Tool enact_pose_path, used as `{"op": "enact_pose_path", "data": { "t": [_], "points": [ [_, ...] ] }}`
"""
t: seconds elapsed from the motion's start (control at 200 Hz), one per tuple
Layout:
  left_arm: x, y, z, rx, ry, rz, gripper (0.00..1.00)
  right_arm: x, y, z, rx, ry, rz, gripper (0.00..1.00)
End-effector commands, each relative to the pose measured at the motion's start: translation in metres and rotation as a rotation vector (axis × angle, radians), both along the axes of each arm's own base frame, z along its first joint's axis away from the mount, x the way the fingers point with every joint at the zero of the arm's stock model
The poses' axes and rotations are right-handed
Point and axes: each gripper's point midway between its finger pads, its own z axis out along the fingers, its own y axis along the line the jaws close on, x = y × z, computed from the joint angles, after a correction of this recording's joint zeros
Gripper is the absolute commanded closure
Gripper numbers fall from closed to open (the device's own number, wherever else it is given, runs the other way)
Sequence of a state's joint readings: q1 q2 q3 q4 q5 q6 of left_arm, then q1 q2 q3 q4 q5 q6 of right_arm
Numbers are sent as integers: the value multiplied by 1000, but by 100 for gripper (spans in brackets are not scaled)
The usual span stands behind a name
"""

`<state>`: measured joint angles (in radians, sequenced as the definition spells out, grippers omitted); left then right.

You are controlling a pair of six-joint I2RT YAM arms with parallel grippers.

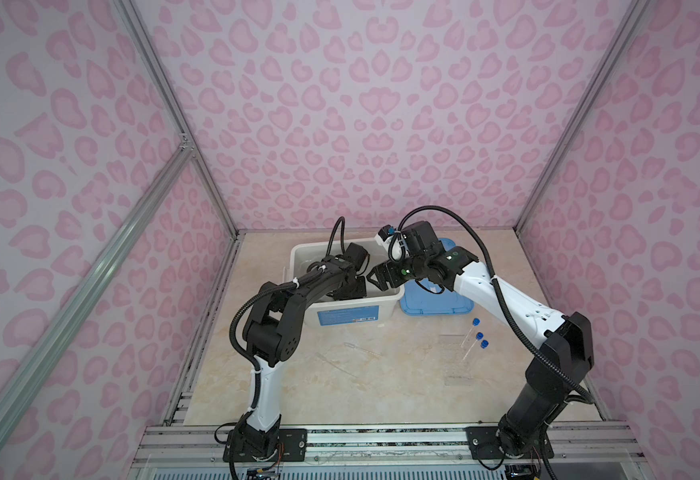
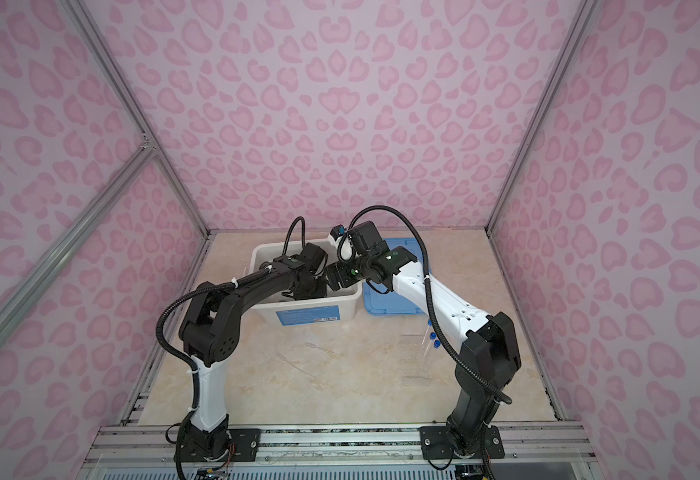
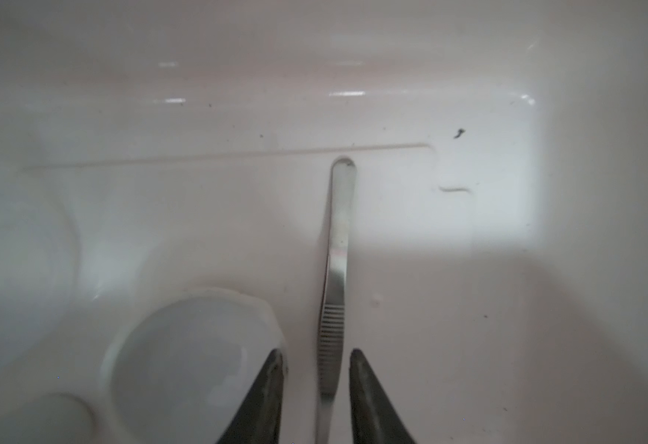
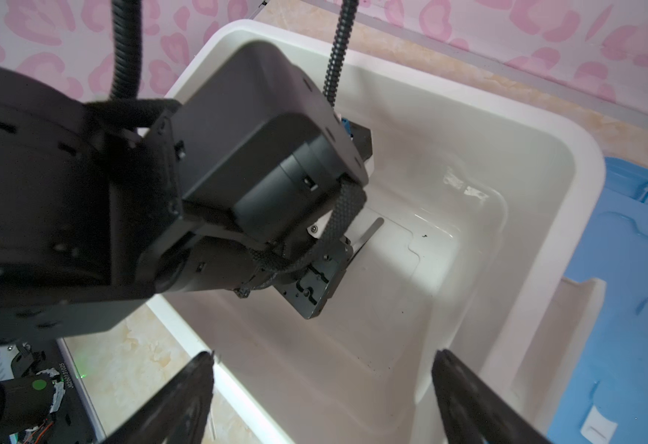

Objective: Organize the chemistry lab equipment

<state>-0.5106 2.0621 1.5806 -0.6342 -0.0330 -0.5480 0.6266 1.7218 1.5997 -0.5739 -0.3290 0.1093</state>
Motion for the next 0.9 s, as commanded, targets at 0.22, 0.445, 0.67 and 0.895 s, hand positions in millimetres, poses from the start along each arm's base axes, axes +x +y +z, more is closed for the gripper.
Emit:
{"op": "enact_pose_path", "data": {
  "t": [0.22,0.445,0.67,0.895],
  "points": [
    [-1,1,73,-65,-117,-4,40,-1,-13,37,23,-104,-42,9],
    [-14,5,134,-148,-219,-3,19,-9,-24,61,45,-150,-66,9],
    [-46,17,196,-243,-318,-6,2,-27,-40,83,75,-186,-88,5],
    [-108,39,219,-303,-317,-37,1,-62,-53,83,35,-169,-96,2]
  ]
}}
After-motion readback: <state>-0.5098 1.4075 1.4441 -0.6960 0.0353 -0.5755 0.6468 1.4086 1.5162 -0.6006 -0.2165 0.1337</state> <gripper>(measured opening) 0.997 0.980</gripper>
